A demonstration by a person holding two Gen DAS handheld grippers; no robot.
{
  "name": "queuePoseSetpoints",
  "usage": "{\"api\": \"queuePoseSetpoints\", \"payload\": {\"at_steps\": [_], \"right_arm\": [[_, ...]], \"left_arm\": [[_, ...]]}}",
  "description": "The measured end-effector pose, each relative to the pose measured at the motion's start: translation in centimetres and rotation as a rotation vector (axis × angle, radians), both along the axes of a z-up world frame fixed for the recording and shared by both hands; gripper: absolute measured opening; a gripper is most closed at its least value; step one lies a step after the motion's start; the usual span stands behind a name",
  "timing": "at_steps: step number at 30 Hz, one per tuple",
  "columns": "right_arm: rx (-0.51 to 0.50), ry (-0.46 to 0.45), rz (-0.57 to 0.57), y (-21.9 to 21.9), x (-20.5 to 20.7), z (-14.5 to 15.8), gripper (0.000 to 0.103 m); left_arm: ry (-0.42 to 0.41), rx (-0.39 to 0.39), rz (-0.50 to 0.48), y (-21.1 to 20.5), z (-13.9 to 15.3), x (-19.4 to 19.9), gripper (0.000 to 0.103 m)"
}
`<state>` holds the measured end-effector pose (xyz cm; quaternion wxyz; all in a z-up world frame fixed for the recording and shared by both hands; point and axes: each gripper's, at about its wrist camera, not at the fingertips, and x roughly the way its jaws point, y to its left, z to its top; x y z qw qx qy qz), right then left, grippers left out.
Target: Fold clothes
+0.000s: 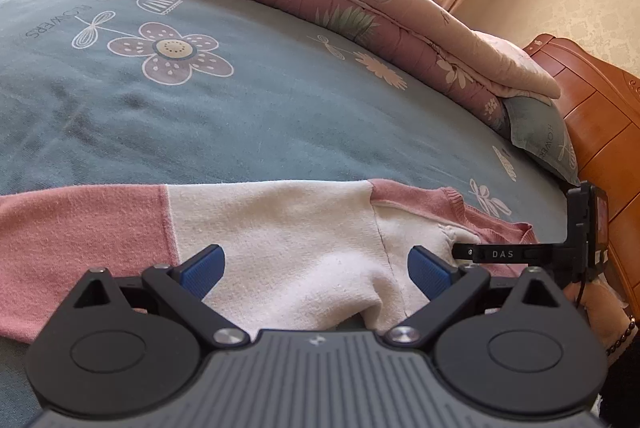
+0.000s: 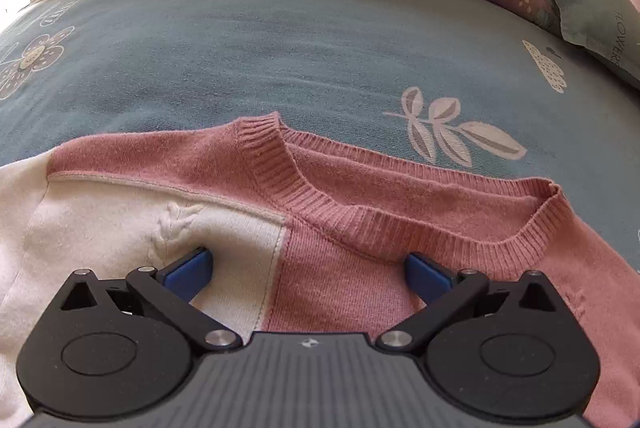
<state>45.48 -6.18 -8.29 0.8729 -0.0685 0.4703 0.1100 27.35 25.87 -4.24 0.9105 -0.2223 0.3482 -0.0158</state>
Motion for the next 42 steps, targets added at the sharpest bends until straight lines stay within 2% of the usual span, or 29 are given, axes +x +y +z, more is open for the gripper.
{"api": "queuePoseSetpoints", "payload": {"at_steps": [2, 4, 7, 9, 12, 17, 21, 25, 28, 30, 33, 36, 39, 42], "right_arm": [[0.005, 0.032, 0.018, -0.1, 0.0, 0.7, 0.103], [0.034, 0.045, 0.060, -0.2, -1.7, 2.2, 0.103], [0.107, 0.086, 0.204, 0.0, -5.3, 3.8, 0.103], [0.070, 0.100, 0.259, 1.2, -7.3, 3.4, 0.103], [-0.010, 0.067, 0.326, 4.0, -8.7, 2.1, 0.103], [0.026, 0.025, 0.317, 8.7, -5.7, 0.5, 0.103], [0.000, 0.015, 0.315, 10.2, -3.7, 1.0, 0.103], [0.028, 0.011, 0.340, 8.5, -5.5, 3.5, 0.103], [0.070, 0.064, 0.366, 7.0, -7.7, 4.6, 0.103], [0.036, 0.115, 0.395, 7.2, -9.0, 3.9, 0.103], [0.011, 0.131, 0.432, 8.7, -10.0, 2.0, 0.103], [0.061, 0.079, 0.434, 11.1, -9.6, 1.1, 0.103], [0.035, 0.029, 0.442, 13.6, -8.8, 0.9, 0.103], [0.091, 0.036, 0.450, 12.7, -8.7, 2.3, 0.103]], "left_arm": [[-0.001, 0.001, -0.001, 0.1, 0.1, -0.1, 0.098], [-0.003, 0.002, -0.001, 0.1, 0.2, -0.3, 0.098], [-0.006, -0.002, 0.001, 0.3, 0.3, -0.5, 0.098], [-0.010, -0.016, 0.008, 0.5, 0.3, -0.6, 0.098], [-0.016, -0.016, 0.007, 0.4, 0.5, -0.8, 0.098], [-0.022, -0.013, 0.001, 0.5, 0.7, -0.9, 0.098], [-0.026, -0.027, 0.013, 0.9, 0.6, -1.0, 0.098], [-0.033, -0.036, 0.019, 1.3, 0.7, -1.3, 0.098], [-0.033, -0.044, 0.021, 1.4, 0.8, -1.6, 0.098], [-0.033, -0.043, 0.018, 1.4, 0.8, -1.6, 0.098], [-0.036, -0.039, 0.011, 1.2, 0.9, -1.7, 0.098], [-0.036, -0.038, 0.014, 1.2, 1.0, -1.6, 0.098], [-0.034, -0.041, 0.022, 1.3, 1.0, -1.4, 0.098], [-0.040, -0.048, 0.017, 1.3, 1.1, -1.3, 0.098]]}}
